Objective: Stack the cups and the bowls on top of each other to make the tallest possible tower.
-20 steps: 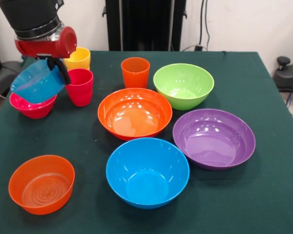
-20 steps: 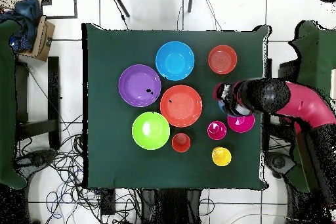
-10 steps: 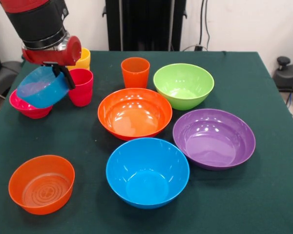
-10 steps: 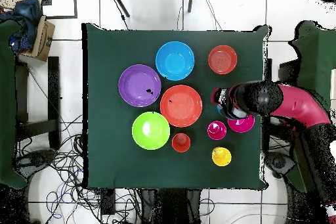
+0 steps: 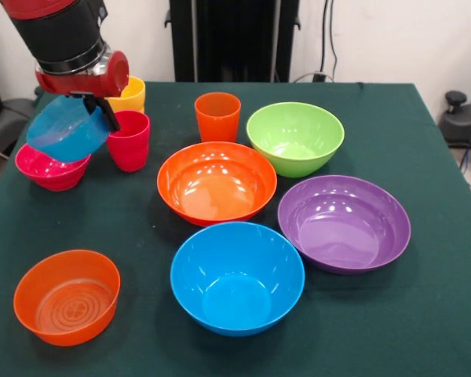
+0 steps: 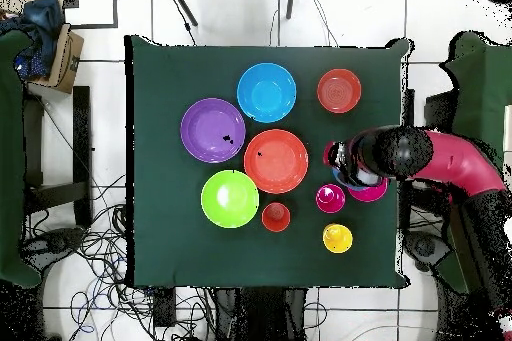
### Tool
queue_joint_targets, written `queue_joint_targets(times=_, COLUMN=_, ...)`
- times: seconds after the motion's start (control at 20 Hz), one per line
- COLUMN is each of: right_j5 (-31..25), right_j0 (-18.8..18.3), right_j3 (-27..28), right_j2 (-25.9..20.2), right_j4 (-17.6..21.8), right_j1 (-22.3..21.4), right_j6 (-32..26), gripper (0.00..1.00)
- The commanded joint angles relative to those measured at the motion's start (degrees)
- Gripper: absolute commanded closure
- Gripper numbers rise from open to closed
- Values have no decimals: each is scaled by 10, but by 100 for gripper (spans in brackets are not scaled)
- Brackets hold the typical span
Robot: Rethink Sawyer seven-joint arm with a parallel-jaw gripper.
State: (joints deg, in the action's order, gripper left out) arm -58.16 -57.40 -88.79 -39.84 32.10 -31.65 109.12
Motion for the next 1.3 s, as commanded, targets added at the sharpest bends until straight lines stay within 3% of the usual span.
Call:
queue_joint_targets(times=0.05, right_j5=-72, right_j0=-6, right_j3=-42, right_j2=-1, right_j4=42, right_j1=5, right_j6=-212, gripper=100)
queue_joint_targets(times=1.3, right_j5=-53, right_j0=-5, right_j3=-7, right_j2=34, right_j4=134, right_j1=45, right_j6=-213, gripper=100)
